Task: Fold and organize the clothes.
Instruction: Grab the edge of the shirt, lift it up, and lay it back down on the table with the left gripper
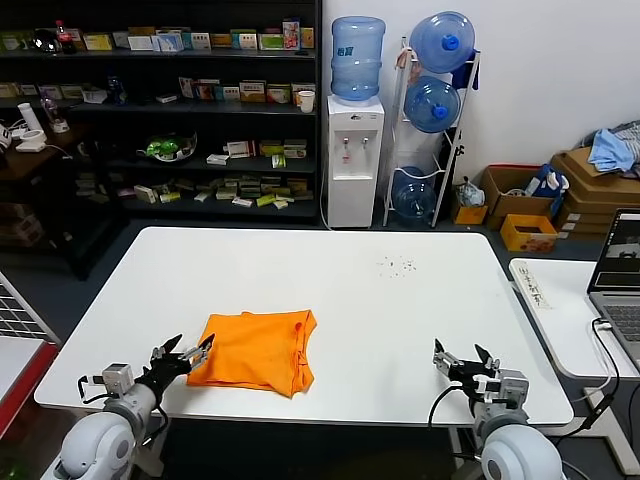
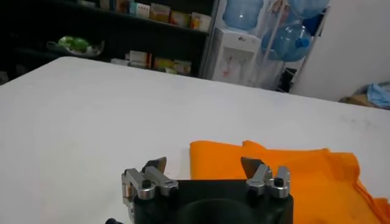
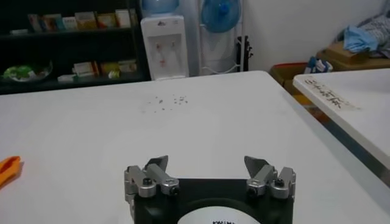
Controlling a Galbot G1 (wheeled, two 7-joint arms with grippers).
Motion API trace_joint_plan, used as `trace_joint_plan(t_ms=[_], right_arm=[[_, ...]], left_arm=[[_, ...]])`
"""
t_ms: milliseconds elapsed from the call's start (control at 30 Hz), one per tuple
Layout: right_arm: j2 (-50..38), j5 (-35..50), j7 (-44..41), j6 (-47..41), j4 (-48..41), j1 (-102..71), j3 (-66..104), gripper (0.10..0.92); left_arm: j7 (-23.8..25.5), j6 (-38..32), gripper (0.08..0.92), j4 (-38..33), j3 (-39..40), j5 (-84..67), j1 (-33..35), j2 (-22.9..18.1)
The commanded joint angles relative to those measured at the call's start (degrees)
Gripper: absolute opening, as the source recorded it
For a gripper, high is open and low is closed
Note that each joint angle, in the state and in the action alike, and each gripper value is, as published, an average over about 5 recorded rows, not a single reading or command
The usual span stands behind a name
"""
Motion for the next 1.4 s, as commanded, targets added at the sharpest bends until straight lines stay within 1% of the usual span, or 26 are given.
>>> trace_joint_plan(t_ms=[33, 433, 533, 633, 833, 1067, 1167, 1267, 1333, 1400], right_arm=[[0.13, 0.04, 0.05, -0.03, 0.06, 0.05, 0.11, 0.823], [0.07, 0.02, 0.11, -0.05, 0.25, -0.23, 0.45, 0.823], [0.05, 0.04, 0.10, -0.04, 0.26, -0.31, 0.54, 0.823], [0.11, 0.02, 0.10, -0.03, 0.20, -0.28, 0.50, 0.823], [0.15, 0.00, 0.13, 0.00, 0.09, -0.11, 0.39, 0.823], [0.23, -0.05, 0.10, 0.16, -0.01, -0.13, 0.36, 0.823], [0.33, -0.07, 0.06, 0.26, -0.07, -0.08, 0.32, 0.823], [0.44, -0.12, 0.00, 0.40, -0.24, 0.03, 0.28, 0.823], [0.53, -0.15, -0.03, 0.49, -0.41, 0.17, 0.21, 0.823], [0.62, -0.21, -0.05, 0.55, -0.60, 0.39, 0.01, 0.823]], left_arm=[[3.09, -1.30, 0.823, 4.43, 0.68, 0.91, -0.51, 2.49], [2.08, -1.33, 0.823, 6.22, 3.99, 2.17, -2.78, 0.50], [1.81, -1.43, 0.797, 6.56, 4.67, 2.54, -3.24, -0.15], [1.63, -1.43, 0.724, 6.20, 5.02, 2.52, -3.40, -0.49], [1.23, -1.45, 0.551, 5.05, 4.97, 2.44, -3.12, -0.79], [0.49, -3.07, 0.343, 1.22, 3.88, 3.07, -1.84, -1.71], [-0.28, -3.91, 0.257, -2.21, 3.24, 4.29, -1.09, -2.30], [-1.74, -3.63, 0.171, -8.00, 2.37, 5.51, 0.13, -2.56], [-3.63, -1.78, 0.130, -12.95, 1.74, 6.39, 1.12, -2.37], [-6.34, 1.53, 0.106, -18.15, 1.10, 7.20, 2.02, -1.72]])
